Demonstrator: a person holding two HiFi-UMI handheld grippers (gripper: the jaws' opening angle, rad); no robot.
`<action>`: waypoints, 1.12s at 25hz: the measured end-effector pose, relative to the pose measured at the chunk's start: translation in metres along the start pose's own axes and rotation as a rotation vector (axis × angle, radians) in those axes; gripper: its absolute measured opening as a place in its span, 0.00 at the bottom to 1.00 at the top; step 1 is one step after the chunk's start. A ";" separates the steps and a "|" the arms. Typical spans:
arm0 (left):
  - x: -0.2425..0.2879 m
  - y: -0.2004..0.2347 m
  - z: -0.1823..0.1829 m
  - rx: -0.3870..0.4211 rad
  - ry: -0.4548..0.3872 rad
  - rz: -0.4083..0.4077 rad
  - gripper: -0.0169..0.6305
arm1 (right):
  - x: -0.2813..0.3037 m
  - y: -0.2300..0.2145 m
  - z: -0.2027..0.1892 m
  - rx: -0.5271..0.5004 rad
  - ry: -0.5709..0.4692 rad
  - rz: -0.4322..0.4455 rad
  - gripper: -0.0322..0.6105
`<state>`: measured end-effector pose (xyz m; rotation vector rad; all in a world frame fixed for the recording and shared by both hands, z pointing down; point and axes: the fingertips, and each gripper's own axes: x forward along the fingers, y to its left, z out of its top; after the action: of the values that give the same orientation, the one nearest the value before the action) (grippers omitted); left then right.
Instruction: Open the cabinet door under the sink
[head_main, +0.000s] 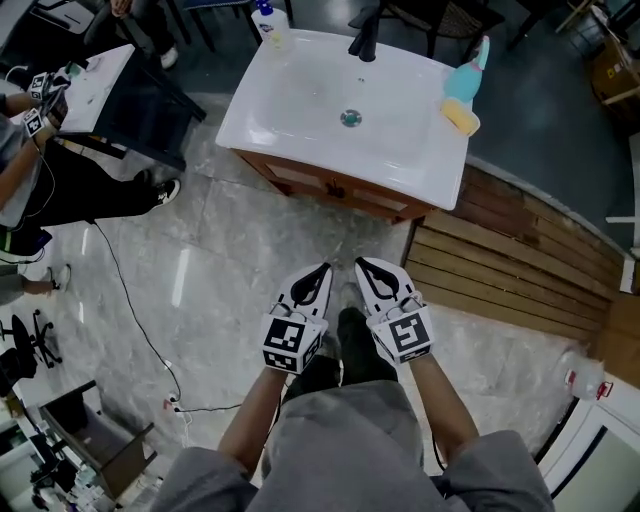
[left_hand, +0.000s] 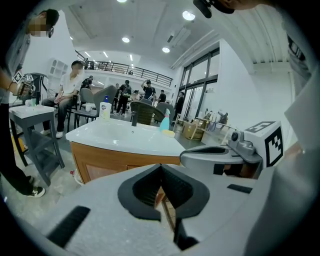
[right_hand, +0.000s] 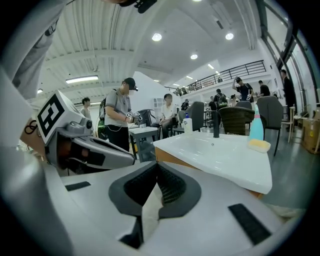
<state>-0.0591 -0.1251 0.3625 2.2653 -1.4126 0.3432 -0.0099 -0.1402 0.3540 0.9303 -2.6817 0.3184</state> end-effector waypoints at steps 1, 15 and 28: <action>0.004 0.003 0.000 -0.001 -0.002 0.005 0.04 | 0.005 -0.004 -0.002 0.000 0.007 0.007 0.06; 0.043 0.050 -0.025 -0.058 -0.028 0.057 0.04 | 0.063 -0.025 -0.036 -0.014 0.070 0.039 0.06; 0.091 0.100 -0.089 -0.065 -0.008 0.081 0.04 | 0.139 -0.053 -0.106 -0.002 0.136 0.026 0.07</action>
<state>-0.1058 -0.1901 0.5035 2.1643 -1.5014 0.3093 -0.0605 -0.2281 0.5056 0.8415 -2.5713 0.3712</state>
